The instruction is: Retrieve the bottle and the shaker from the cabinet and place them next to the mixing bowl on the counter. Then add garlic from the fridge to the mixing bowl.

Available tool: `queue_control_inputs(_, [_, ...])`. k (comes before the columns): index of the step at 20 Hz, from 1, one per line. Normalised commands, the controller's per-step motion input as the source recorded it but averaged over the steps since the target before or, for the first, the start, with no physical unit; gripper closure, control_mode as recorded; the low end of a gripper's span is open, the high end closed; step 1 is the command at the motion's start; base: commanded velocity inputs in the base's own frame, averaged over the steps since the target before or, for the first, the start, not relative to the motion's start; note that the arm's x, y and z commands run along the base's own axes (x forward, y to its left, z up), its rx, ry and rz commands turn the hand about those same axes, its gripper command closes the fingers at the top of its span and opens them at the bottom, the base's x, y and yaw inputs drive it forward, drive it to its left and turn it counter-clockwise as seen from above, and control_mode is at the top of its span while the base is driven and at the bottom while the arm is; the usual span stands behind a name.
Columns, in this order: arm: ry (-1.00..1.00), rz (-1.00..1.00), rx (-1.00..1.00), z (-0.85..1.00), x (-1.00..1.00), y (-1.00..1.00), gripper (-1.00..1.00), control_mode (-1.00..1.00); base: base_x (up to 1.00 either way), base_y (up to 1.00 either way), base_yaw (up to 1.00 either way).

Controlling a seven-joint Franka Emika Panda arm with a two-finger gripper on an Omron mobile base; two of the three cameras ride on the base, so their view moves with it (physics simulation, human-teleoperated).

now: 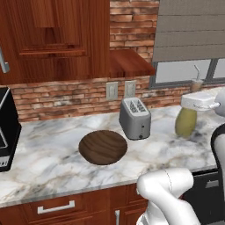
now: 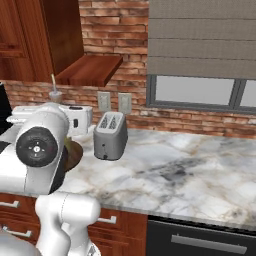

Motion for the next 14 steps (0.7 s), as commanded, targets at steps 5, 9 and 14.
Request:
queue_control_inputs(5, [-0.01,0.42,0.00,-0.66,0.17,-0.47,1.00,-1.00,0.00,0.00,0.00])
queue_control_inputs(9, [-0.03,0.41,0.00,-0.75,0.29,-0.15,1.00,-1.00,0.00,0.00,0.00])
queue_control_inputs(14, [-0.01,0.37,0.00,-0.84,0.50,0.02,1.00,-1.00,0.00,0.00,0.00])
